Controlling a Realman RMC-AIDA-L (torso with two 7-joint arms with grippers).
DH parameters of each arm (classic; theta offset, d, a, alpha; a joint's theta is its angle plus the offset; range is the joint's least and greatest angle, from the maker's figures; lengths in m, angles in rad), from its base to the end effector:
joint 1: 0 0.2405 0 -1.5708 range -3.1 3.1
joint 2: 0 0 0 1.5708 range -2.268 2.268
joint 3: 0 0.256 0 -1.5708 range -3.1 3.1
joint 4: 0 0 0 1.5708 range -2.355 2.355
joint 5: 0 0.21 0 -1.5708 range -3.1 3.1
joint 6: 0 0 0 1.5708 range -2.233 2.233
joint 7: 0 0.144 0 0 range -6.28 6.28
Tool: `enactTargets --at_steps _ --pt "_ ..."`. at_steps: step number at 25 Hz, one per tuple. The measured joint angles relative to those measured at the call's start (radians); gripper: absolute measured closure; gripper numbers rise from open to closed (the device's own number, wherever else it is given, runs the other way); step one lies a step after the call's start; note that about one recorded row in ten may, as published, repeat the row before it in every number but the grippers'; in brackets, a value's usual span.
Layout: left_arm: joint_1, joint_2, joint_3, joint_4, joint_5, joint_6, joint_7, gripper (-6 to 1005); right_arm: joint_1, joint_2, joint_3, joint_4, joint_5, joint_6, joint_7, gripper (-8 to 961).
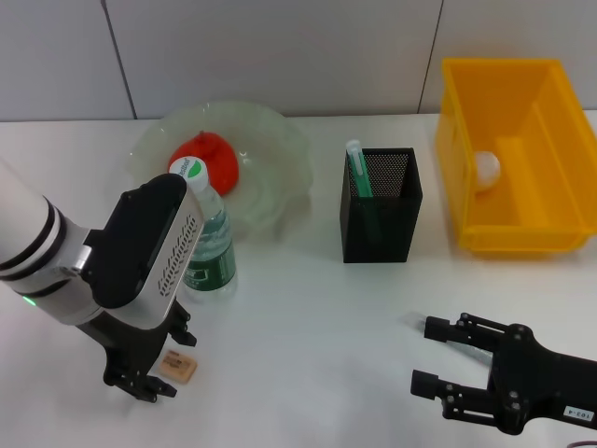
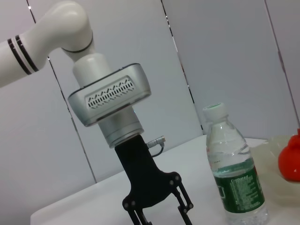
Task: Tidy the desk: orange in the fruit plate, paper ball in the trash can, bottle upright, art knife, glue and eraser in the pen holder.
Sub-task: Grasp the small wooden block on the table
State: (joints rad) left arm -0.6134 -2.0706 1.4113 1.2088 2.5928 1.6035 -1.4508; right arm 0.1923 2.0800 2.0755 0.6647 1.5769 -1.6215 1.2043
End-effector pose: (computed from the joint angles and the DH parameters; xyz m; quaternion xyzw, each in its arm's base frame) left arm -0.2072 0.3398 -0.0164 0.9540 -0.1651 -0.2492 0.0223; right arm 0.2902 0.2395 -0.0186 -0.9112 0.2150 0.3300 0.1204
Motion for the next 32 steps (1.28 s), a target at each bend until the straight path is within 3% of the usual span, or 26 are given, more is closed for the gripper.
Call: enactTargets --at_steps 2,32 --pt "-0.007 0.000 -0.004 -0.016 0.002 -0.011 0.005 394 0.000 0.000 0.000 -0.002 0.000 0.000 0.000 196" --pt "-0.057 0.000 -0.004 -0.115 0.032 -0.049 0.036 477 0.001 0.000 0.000 -0.010 -0.011 0.006 0.000 196"
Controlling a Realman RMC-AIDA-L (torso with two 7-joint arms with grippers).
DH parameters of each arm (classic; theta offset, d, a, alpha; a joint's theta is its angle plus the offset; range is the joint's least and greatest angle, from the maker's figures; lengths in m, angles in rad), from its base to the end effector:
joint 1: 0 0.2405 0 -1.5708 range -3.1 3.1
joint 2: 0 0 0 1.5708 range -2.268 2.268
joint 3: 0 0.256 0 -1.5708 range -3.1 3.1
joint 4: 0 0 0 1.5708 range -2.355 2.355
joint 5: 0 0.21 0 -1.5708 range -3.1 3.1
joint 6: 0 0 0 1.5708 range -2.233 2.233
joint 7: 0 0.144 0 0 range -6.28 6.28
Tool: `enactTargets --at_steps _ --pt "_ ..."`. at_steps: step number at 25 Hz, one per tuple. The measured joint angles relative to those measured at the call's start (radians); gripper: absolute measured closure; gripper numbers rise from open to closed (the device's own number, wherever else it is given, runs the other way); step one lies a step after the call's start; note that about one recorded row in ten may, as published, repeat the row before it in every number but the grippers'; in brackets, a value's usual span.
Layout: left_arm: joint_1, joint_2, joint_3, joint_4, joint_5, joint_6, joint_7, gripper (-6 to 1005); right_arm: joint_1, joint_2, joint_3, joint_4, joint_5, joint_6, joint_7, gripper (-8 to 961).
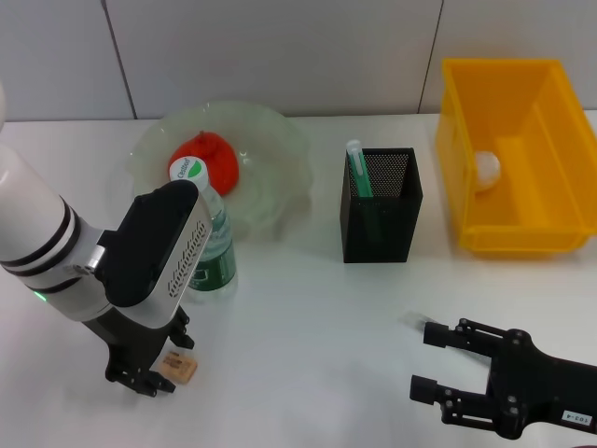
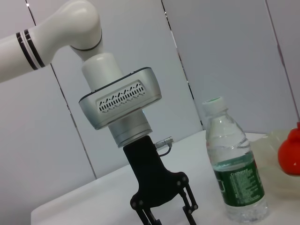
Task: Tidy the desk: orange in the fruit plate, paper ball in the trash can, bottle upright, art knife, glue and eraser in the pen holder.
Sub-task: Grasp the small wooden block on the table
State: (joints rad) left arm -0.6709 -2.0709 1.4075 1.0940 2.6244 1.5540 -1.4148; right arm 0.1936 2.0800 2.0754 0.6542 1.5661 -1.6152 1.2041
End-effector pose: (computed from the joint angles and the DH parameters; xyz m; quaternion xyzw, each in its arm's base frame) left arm -0.2133 0.3495 -0.0252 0.9477 -0.1741 -0.2654 0.0342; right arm 0.2923 0.2382 -0.0211 -0.9120 0.2204 0.3251 0.1181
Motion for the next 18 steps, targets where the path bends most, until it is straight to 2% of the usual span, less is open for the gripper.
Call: enactTargets --at_steps 18 --pt "-0.021 0.000 -0.003 -0.053 0.016 -0.028 0.015 519 0.003 0.000 0.000 -0.002 0.000 0.003 0.000 195"
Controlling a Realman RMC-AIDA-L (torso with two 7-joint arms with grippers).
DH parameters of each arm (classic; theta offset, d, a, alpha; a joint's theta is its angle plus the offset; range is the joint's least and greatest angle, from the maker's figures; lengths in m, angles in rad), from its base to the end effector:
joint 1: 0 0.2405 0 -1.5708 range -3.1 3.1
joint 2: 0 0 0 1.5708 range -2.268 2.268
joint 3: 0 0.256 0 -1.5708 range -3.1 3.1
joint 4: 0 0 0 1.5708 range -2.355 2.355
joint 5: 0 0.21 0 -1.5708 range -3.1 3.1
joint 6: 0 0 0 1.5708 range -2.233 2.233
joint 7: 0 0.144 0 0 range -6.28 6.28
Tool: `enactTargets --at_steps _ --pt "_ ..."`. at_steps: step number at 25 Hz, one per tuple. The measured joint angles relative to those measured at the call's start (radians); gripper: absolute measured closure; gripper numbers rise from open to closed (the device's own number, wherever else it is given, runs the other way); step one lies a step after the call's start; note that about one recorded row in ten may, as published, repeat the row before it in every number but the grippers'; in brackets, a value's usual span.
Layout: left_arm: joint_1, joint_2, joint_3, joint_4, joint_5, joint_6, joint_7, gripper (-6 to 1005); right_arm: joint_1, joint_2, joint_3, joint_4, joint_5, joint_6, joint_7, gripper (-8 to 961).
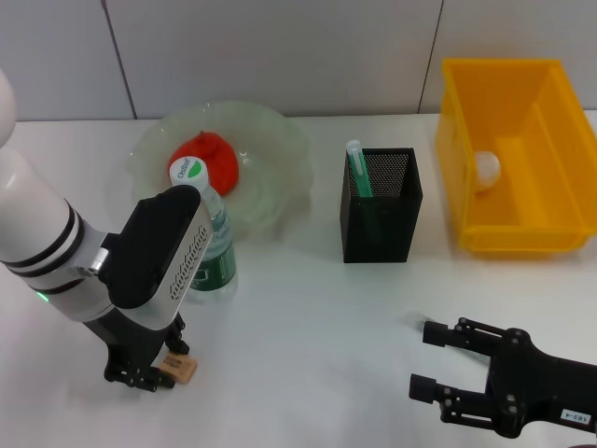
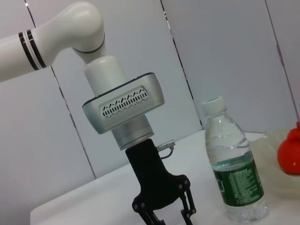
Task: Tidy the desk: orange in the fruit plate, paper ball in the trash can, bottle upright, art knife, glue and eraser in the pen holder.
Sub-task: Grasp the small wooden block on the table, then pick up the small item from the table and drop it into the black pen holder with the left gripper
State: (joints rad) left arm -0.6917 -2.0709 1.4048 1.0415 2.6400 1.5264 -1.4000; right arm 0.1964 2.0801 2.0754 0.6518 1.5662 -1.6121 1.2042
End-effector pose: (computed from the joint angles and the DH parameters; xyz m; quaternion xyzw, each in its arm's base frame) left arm -0.2180 0.3530 -0.0289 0.9450 -0.1757 -0.2734 0.0378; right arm 0.2921 0.2390 -0.0215 -0.9120 0.2208 0.3247 0.1185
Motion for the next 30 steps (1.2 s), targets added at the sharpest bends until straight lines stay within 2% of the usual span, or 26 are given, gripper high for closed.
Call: enactTargets --at_steps 9,12,17,20,22,25,27,28,30 --pt "-0.021 0.000 -0.002 -0.001 -0.001 0.019 0.003 651 0.002 0.000 0.000 -0.007 0.000 0.000 0.000 195" --pt "-0.044 0.000 -0.003 -0.042 0.007 0.018 0.001 707 0.009 -0.001 0.000 -0.020 0.000 0.001 0.000 195" --pt "-0.052 -0.002 -0.006 -0.042 0.005 0.037 -0.003 719 0.009 -0.002 0.006 -0.025 0.000 0.002 0.000 195" --pt "-0.046 -0.002 -0.037 0.014 -0.016 0.104 -0.002 716 0.007 -0.002 0.007 -0.025 0.000 0.002 0.000 195" --pt "-0.043 0.000 -0.096 0.080 -0.087 0.213 0.005 715 0.001 -0.003 0.011 -0.025 0.000 0.002 0.000 195" --pt "-0.038 0.001 -0.129 0.122 -0.130 0.262 0.006 712 -0.006 -0.004 0.013 -0.023 0.000 0.002 0.000 195" --pt "-0.015 0.000 -0.176 0.200 -0.216 0.299 -0.002 711 -0.018 -0.005 0.032 -0.020 0.000 0.002 -0.001 196" --pt "-0.015 0.000 -0.176 0.200 -0.216 0.299 -0.002 710 -0.018 -0.005 0.032 -0.020 0.000 0.002 -0.001 196" --pt "0.004 0.001 -0.194 0.247 -0.307 0.309 -0.017 708 -0.021 -0.006 0.043 -0.023 0.000 0.001 -0.002 196"
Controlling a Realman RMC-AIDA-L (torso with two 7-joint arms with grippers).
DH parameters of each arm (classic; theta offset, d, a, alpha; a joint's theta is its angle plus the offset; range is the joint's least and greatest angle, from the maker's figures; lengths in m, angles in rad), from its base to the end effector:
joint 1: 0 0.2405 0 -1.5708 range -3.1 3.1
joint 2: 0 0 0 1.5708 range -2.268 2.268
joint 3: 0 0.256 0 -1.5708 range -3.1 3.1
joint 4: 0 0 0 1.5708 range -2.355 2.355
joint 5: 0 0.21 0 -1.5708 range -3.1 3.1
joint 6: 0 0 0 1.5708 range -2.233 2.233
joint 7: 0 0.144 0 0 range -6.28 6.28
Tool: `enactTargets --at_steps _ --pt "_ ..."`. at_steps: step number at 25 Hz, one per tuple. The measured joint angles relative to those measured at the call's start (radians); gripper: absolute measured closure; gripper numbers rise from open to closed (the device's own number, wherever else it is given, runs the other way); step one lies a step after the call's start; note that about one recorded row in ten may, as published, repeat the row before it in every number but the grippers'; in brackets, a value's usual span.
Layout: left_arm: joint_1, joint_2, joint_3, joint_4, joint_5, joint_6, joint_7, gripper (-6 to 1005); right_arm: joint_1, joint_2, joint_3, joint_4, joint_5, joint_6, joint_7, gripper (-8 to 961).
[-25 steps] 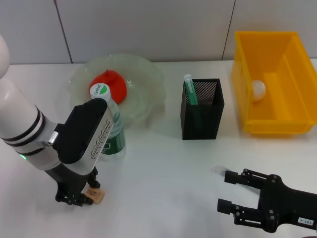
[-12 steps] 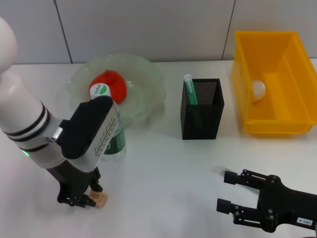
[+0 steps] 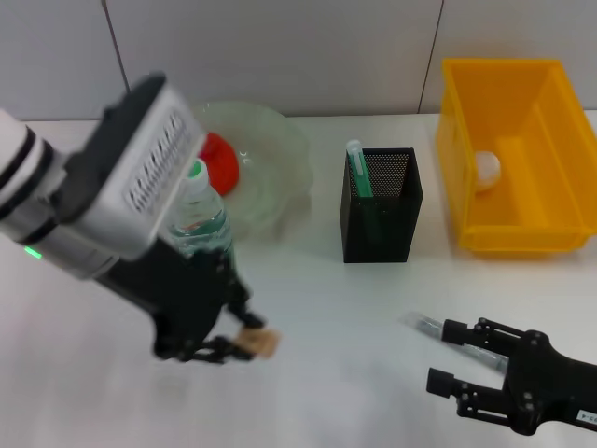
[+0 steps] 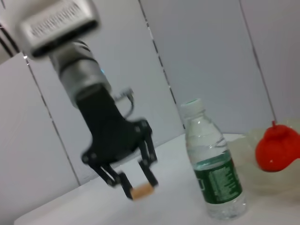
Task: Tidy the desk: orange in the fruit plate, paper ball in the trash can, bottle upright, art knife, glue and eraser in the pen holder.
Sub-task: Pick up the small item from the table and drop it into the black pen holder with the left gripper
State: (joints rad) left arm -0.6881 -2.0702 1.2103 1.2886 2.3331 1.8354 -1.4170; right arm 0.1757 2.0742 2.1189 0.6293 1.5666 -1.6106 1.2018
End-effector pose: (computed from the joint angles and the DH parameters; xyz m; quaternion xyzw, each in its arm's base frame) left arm -0.1470 0.3349 0.0112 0.9772 -0.1876 -0.0882 0.0449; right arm 0.3039 0.2339 -0.0158 -0.9019 0.2429 0.3284 0.1402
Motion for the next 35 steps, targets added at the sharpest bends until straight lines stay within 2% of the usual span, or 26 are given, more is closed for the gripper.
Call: enactTargets --at_steps 2,4,6,7,8,11,12,13,15,16,17,19,21,24,29,35 --pt "0.018 -0.001 -0.007 0.041 -0.141 -0.020 -0.032 707 -0.001 -0.001 0.005 -0.001 0.000 0.000 0.000 196" --pt "0.020 -0.002 -0.006 0.044 -0.166 -0.046 -0.046 705 -0.001 -0.001 0.005 -0.001 0.000 0.000 0.000 196" --pt "0.025 -0.004 0.009 0.042 -0.232 -0.130 -0.086 704 0.001 -0.001 0.006 -0.001 0.000 0.000 0.000 196" --pt "0.032 -0.005 0.048 0.019 -0.298 -0.247 -0.111 703 0.003 -0.001 0.007 -0.002 0.000 0.001 -0.001 196" --pt "0.032 -0.005 0.048 0.019 -0.298 -0.247 -0.111 702 0.003 -0.001 0.007 -0.002 0.000 0.001 -0.001 196" --pt "0.037 -0.005 0.123 -0.037 -0.382 -0.438 -0.108 700 0.006 0.000 0.007 -0.002 0.000 0.001 -0.001 196" --pt "0.039 -0.005 0.174 -0.068 -0.421 -0.573 -0.104 699 0.008 0.000 0.007 -0.002 0.000 0.001 -0.001 196" --pt "0.039 -0.005 0.174 -0.068 -0.421 -0.573 -0.104 698 0.008 0.000 0.007 -0.002 0.000 0.001 -0.001 196" --pt "0.037 -0.005 0.244 -0.099 -0.441 -0.730 -0.103 696 0.009 0.000 0.007 -0.001 0.000 0.002 -0.001 196" --pt "0.037 -0.005 0.244 -0.099 -0.441 -0.730 -0.103 696 0.009 0.000 0.007 0.000 0.000 0.002 -0.001 196" --pt "0.032 -0.006 0.308 -0.119 -0.439 -0.844 -0.103 695 0.009 0.000 0.007 0.001 0.000 0.002 -0.001 196" --pt "0.030 -0.006 0.345 -0.124 -0.434 -0.896 -0.103 693 0.009 0.000 0.007 0.000 0.000 0.002 -0.001 196" --pt "0.030 -0.006 0.345 -0.124 -0.434 -0.896 -0.103 692 0.009 0.000 0.007 -0.001 0.000 0.002 -0.001 196" --pt "0.021 -0.008 0.452 -0.152 -0.404 -1.047 -0.110 689 0.010 0.001 0.007 -0.002 -0.001 0.002 -0.001 196" --pt "-0.016 -0.010 0.494 -0.231 -0.394 -1.132 -0.103 685 0.010 0.001 0.007 -0.002 -0.001 0.002 -0.001 196" --pt "-0.033 -0.010 0.506 -0.261 -0.394 -1.171 -0.102 681 0.017 0.003 0.007 -0.002 -0.001 0.002 -0.001 195"
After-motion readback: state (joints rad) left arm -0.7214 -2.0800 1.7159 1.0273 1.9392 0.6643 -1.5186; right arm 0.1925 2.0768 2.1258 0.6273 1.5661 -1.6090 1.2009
